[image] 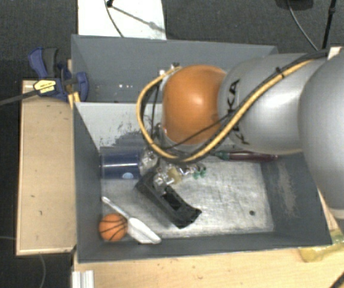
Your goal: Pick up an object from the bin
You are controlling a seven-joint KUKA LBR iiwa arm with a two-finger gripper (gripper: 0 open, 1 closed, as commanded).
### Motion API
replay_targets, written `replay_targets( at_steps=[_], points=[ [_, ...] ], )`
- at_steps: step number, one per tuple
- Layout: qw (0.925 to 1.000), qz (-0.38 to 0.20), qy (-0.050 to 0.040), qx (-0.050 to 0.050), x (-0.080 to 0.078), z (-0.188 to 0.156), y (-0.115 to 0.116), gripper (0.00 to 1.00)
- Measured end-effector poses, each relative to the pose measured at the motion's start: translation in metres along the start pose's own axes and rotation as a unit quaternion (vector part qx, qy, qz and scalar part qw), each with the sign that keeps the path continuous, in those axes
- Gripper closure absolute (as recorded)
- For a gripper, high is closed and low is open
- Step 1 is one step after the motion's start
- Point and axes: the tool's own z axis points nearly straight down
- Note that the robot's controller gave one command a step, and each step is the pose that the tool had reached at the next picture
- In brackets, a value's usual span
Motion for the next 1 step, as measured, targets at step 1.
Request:
replay_targets(
  at_steps=[1],
  points=[
    [0.9999, -0.005, 0.0138, -0.002, 0.0048, -0.0109, -0.0102, 1.0]
  ],
)
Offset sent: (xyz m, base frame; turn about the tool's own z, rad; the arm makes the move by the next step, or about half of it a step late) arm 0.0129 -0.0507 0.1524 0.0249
